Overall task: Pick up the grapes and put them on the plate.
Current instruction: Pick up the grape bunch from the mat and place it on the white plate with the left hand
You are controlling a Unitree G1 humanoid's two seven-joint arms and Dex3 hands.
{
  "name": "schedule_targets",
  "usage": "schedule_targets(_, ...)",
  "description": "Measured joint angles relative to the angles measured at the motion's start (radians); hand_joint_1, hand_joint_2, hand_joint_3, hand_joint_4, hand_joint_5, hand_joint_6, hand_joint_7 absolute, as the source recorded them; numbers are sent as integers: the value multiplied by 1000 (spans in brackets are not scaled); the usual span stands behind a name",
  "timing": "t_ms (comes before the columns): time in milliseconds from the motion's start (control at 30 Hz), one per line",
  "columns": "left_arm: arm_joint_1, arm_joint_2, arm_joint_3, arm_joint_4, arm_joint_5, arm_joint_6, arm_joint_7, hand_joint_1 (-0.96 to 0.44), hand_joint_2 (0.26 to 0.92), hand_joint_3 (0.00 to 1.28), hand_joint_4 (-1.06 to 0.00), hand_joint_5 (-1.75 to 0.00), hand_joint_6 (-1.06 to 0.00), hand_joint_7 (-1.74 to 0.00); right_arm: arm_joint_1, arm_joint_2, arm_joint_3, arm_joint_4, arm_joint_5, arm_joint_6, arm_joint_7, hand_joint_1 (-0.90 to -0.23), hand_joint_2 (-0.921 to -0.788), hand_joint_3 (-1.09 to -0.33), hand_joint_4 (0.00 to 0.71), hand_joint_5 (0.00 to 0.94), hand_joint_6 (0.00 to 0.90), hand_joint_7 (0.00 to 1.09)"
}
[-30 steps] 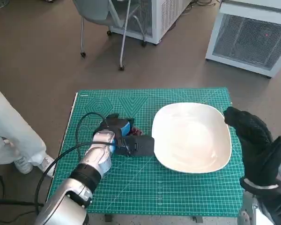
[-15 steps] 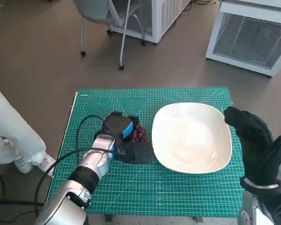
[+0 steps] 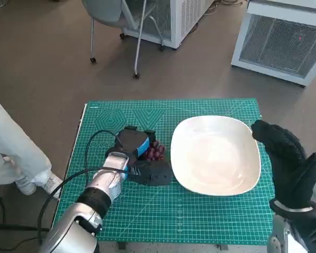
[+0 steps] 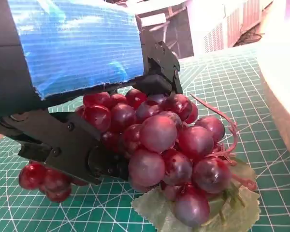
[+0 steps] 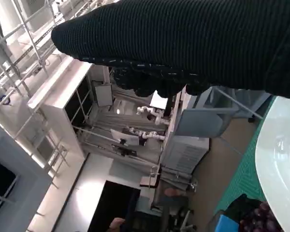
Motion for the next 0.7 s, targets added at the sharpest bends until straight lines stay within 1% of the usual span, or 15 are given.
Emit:
schedule_targets(33,0,0,0,0,-1,1,-2,2,921,199,-490,-1438,-543,-1201,-1,0,0,1,0,0,0,-480,-921,-530,547,3,190,612)
schedule_targets(67,0,0,0,0,-2,2,-3,2,921,201,-492,-1429,-534,-1217,-1,0,0,2,0,-1,0,-480,-921,-530,547,3,191,612)
schedule_targets(267,-1,0,0,0,-13,12,-8,4,921,200,-509,-1508,-545,-1097,-4,0,0,10,0,-6,1,-480,-921,-529,549,4,191,613)
schedule_targets(433,-1,0,0,-3,-16,14,-10,4,921,196,-523,-1506,-544,-1082,-9,-1,0,16,0,-13,2,-481,-921,-529,549,4,190,613)
schedule_targets(600,-1,2,2,-12,-20,19,-17,5,921,182,-517,-1517,-585,-1035,-14,-1,0,19,0,-19,3,-481,-921,-529,550,4,193,615)
schedule_targets(700,-1,7,4,-28,-23,21,-23,4,921,170,-533,-1496,-594,-1031,-17,-1,0,20,0,-21,3,-481,-921,-529,549,4,195,617)
